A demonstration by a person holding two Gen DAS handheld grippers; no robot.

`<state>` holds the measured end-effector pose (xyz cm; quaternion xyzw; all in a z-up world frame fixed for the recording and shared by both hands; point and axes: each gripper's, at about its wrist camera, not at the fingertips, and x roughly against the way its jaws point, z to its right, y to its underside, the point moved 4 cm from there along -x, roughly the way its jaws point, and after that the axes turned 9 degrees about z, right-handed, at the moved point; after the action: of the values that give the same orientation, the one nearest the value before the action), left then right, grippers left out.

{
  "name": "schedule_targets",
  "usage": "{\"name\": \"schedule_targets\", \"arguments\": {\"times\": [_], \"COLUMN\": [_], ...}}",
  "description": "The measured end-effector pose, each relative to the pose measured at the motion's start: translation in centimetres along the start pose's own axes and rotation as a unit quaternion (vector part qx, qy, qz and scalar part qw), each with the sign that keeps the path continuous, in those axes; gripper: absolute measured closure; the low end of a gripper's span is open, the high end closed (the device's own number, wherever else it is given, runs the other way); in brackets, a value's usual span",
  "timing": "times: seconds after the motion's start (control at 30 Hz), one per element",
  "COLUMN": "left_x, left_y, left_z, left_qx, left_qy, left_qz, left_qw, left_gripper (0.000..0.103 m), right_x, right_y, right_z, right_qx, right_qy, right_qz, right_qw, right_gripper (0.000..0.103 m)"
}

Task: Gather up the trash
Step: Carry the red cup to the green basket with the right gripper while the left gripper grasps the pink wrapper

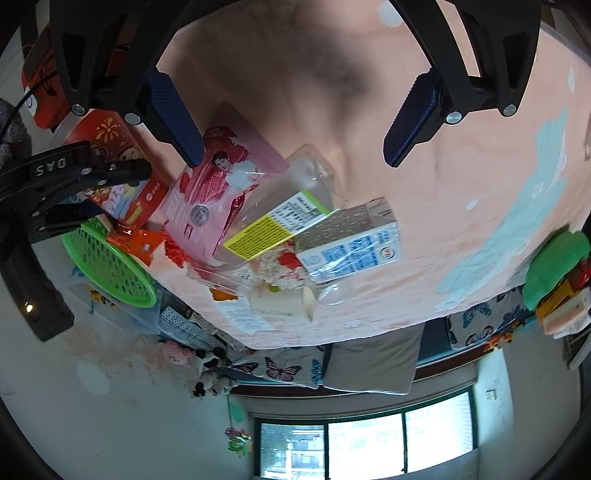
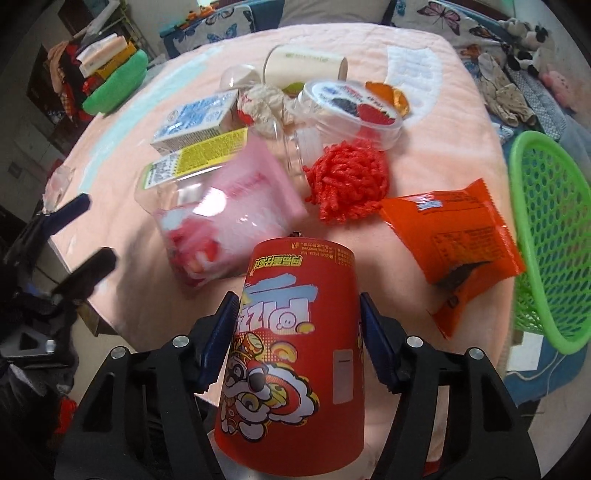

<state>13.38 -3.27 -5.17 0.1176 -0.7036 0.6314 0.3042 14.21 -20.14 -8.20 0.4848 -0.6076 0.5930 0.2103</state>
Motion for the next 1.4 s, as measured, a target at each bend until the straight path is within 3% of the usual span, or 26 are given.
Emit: {"name": "schedule_targets", "arguments": {"times": [0.07, 0.37, 0.63, 0.83, 1.07, 1.4], "left_x": [-0.4, -2.4, -5.3, -6.5, -6.3, -4.4], "left_y": [-0.1, -0.7, -0.5, 0.1, 0.1, -1.0], "left_z": [1.0, 5.1, 8.0, 8.0, 8.3, 7.8], "left_qx": [-0.016, -0.084, -0.147, -0.152, -0.15, -0.125], "left_qy": [0.008, 0.045, 0.057, 0.047, 0.056, 0.07], "left_qz": [-0.001, -0.007, -0.032, -0.053, -0.056, -0.043], "left_qw": [0.9998, 0.9954, 0.987, 0.9858, 0.9855, 0.9887], "left_gripper": [0.016, 0.025, 0.026, 0.036, 0.068, 0.082], "right_x": [1.2, 6.2, 9.6, 11.6, 13.2, 14.8], "right_y": [0.2, 0.7, 0.1, -0.4, -0.7, -1.4], "right_z": [0.2, 2.4, 4.8, 7.3, 9.9, 13.8], "right_qx": [-0.007, -0.037, -0.063, -0.081, -0.1, -0.126], "right_qy": [0.002, 0.026, 0.04, 0.051, 0.059, 0.092], "right_qz": [0.017, 0.106, 0.16, 0.19, 0.207, 0.23], "right_qw": [1.0, 0.993, 0.984, 0.977, 0.971, 0.961], "right_gripper": [0.038, 0.038, 0.039, 0.039, 0.039, 0.039]}}
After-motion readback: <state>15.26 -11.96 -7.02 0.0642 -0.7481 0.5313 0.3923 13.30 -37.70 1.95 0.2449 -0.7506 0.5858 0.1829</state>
